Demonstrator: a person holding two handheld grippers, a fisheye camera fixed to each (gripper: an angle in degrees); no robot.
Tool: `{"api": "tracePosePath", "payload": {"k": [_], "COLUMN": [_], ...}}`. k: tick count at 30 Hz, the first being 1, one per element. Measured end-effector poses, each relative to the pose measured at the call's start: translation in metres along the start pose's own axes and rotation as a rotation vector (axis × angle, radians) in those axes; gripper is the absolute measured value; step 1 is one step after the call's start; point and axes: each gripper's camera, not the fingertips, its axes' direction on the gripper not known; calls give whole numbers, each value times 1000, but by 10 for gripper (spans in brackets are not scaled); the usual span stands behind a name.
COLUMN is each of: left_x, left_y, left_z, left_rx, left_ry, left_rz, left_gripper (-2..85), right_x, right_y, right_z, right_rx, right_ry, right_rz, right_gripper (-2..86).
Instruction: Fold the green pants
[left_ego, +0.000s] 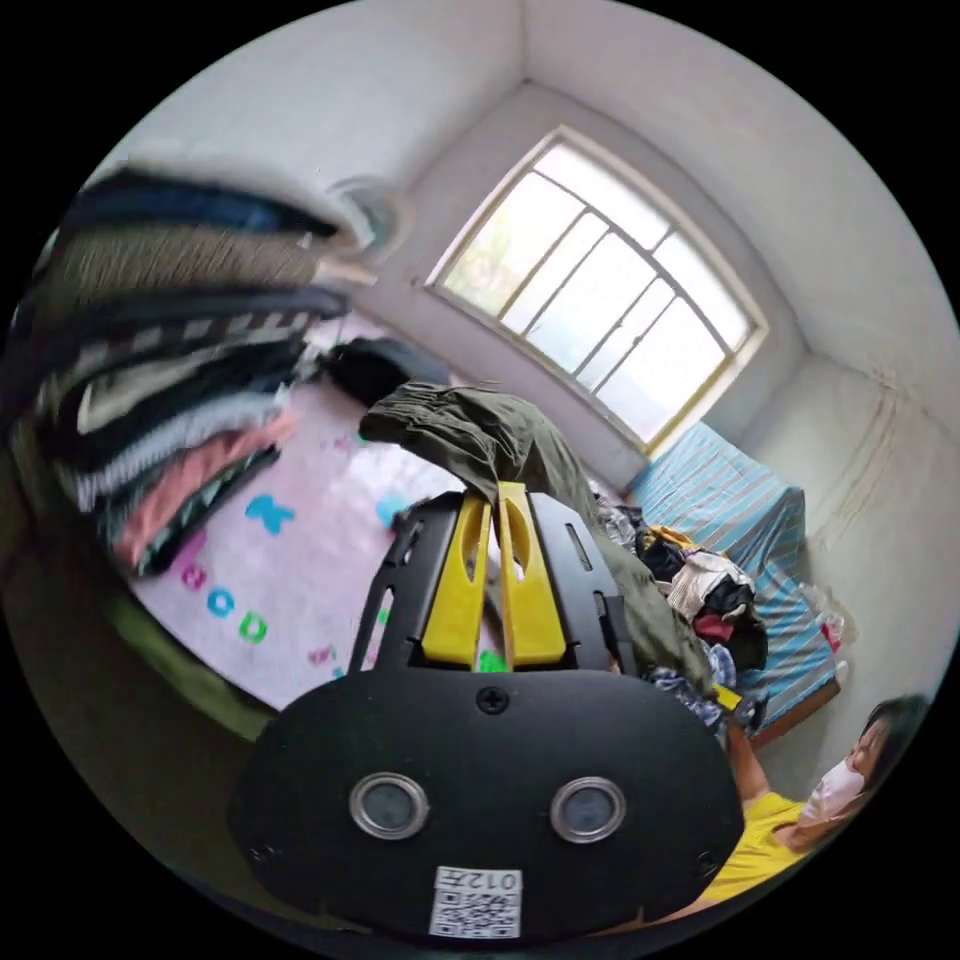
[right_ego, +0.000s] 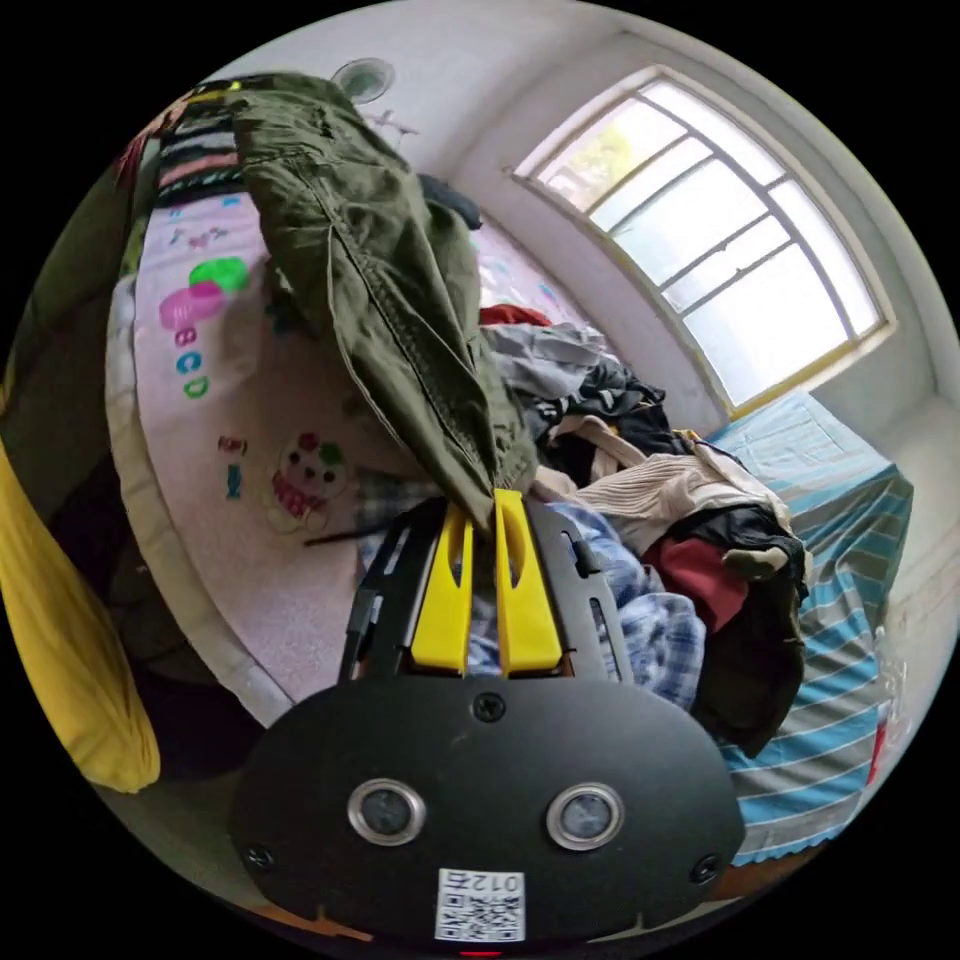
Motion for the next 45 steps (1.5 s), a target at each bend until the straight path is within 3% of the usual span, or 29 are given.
{"api": "tracePosePath", "payload": {"k": [6, 9, 17, 26, 37, 41, 45], "left_x": [-138, -158, -164, -181, -159, -131, -98], "left_y": [106, 128, 140, 188, 221, 224, 235], "left_z": [45, 44, 27, 8, -49, -91, -161], "left_rx": [-167, -167, -294, -301, -225, -123, 97], "left_ry": [-57, -58, -104, -50, -19, 16, 106], "left_rz": [-326, -343, -253, -321, -309, -235, -151], "left_gripper": [21, 15, 10, 9, 13, 17, 18], "right_x": [-135, -152, -150, -161, -146, -129, -106], "right_y": [34, 44, 55, 78, 95, 103, 123], "right_z": [38, 36, 13, -2, -36, -68, -119], "right_rx": [-166, -139, -130, -164, -91, 7, 142], "right_ry": [35, 112, 87, 87, 128, 141, 73], "right_rz": [-269, -244, -168, -207, -128, -41, 74], "right_gripper": [43, 44, 46, 46, 45, 44, 40]}}
